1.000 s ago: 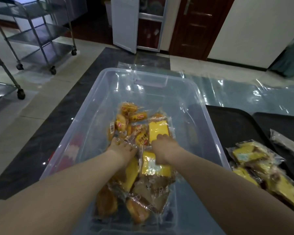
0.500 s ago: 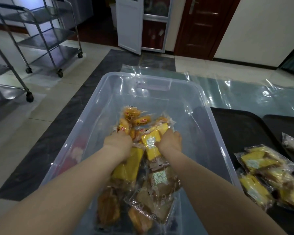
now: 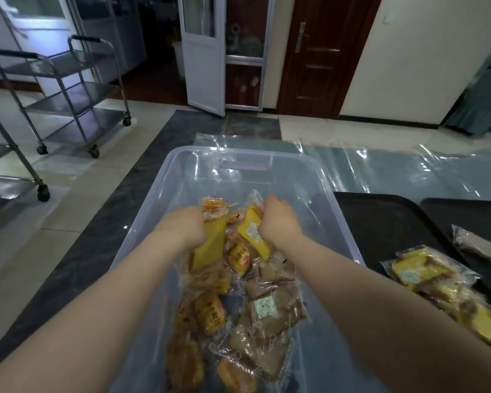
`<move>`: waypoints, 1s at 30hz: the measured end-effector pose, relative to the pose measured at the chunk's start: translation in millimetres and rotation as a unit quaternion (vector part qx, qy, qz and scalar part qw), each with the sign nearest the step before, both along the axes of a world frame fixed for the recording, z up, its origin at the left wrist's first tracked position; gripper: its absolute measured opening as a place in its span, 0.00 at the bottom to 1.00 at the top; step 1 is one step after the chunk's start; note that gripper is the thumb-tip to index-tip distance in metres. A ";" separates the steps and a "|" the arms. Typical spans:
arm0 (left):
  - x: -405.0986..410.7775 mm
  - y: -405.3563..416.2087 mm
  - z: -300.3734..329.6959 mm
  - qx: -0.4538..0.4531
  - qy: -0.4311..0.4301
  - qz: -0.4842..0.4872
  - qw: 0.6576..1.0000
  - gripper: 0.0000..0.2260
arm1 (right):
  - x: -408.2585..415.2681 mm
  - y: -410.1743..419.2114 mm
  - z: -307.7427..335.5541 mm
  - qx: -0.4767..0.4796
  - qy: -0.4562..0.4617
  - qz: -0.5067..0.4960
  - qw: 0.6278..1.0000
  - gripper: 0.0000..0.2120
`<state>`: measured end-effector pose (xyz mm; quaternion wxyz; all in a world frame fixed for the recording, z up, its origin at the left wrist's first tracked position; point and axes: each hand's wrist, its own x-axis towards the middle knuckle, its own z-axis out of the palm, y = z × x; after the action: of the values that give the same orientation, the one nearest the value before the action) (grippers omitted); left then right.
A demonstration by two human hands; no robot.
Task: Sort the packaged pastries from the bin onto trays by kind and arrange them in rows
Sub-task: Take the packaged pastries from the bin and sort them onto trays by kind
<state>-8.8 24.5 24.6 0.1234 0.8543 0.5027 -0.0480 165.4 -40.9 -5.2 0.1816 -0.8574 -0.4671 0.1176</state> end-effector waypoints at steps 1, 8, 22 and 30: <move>-1.6 1.0 2.0 -0.006 -0.020 0.006 1.000 0.03 | 2.0 -0.6 9.6 0.024 0.012 0.001 1.000 0.15; -9.8 8.5 9.1 -0.041 -0.161 0.023 0.986 0.05 | 28.6 -34.0 37.9 0.108 0.191 -0.083 0.972 0.13; -13.5 0.6 34.4 -0.095 -0.507 0.103 0.851 0.04 | 31.5 -50.1 50.2 0.260 0.434 0.016 0.862 0.17; 44.1 -105.0 101.3 -0.091 -0.591 0.101 0.795 0.10 | 73.7 -123.2 76.6 0.285 0.555 0.130 0.770 0.15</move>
<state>35.4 -80.5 126.0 0.4778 0.6453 0.4090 0.4336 239.1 -164.1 71.3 0.6286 -0.4829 -0.4036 0.4570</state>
